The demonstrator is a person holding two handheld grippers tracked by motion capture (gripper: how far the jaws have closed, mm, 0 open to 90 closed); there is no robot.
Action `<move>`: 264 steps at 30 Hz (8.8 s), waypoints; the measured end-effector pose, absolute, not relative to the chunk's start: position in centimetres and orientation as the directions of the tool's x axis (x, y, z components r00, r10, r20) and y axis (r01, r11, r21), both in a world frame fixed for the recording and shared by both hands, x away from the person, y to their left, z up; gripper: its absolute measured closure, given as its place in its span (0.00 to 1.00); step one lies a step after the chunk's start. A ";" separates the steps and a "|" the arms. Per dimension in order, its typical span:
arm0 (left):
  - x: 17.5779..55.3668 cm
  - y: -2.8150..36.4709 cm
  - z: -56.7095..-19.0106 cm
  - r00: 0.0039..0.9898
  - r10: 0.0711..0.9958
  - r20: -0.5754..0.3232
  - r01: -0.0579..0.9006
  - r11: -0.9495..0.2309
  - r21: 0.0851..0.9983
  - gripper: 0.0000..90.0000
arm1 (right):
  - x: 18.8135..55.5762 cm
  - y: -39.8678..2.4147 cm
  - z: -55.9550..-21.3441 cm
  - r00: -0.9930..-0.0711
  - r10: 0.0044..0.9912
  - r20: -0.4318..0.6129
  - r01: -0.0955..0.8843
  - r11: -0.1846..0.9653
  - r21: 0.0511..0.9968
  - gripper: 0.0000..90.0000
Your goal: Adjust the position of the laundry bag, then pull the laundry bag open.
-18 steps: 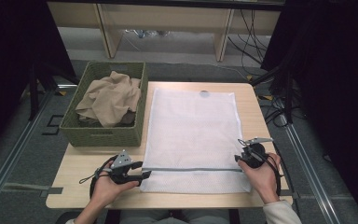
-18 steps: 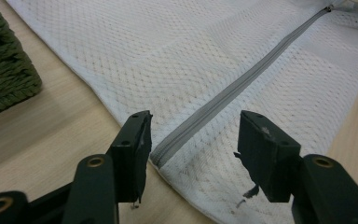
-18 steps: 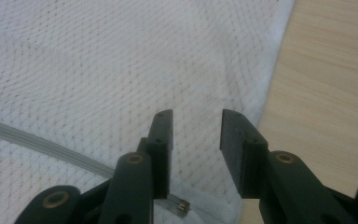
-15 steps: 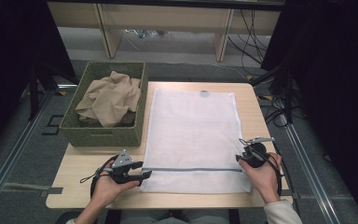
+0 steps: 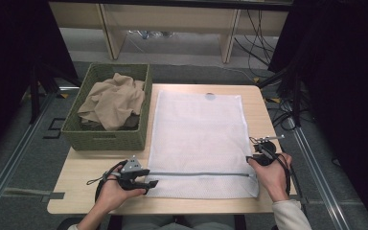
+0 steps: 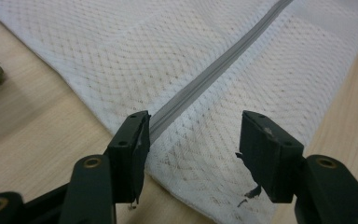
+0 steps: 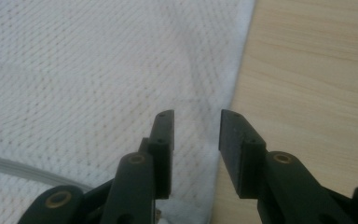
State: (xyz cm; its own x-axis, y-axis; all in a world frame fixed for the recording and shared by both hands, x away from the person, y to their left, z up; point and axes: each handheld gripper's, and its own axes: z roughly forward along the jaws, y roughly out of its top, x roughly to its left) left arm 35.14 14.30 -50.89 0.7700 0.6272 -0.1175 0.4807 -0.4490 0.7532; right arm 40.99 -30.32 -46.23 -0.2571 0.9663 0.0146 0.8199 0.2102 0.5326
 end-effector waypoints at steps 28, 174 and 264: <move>36.2 14.6 -51.1 0.738 0.673 -0.047 0.514 -0.515 0.686 0.66 | 42.5 -31.0 -48.1 -0.252 0.967 0.034 0.883 0.215 0.416 0.82; 35.8 12.3 -49.6 0.744 0.647 -0.163 0.510 -0.394 0.764 0.44 | 40.5 -28.5 -45.5 -0.252 0.961 0.111 0.947 0.222 0.233 0.95; 40.9 -10.1 -49.6 0.936 0.260 -0.238 0.344 -0.532 0.774 0.81 | 39.9 -26.7 -42.0 -0.359 0.926 0.117 0.895 0.307 0.323 0.96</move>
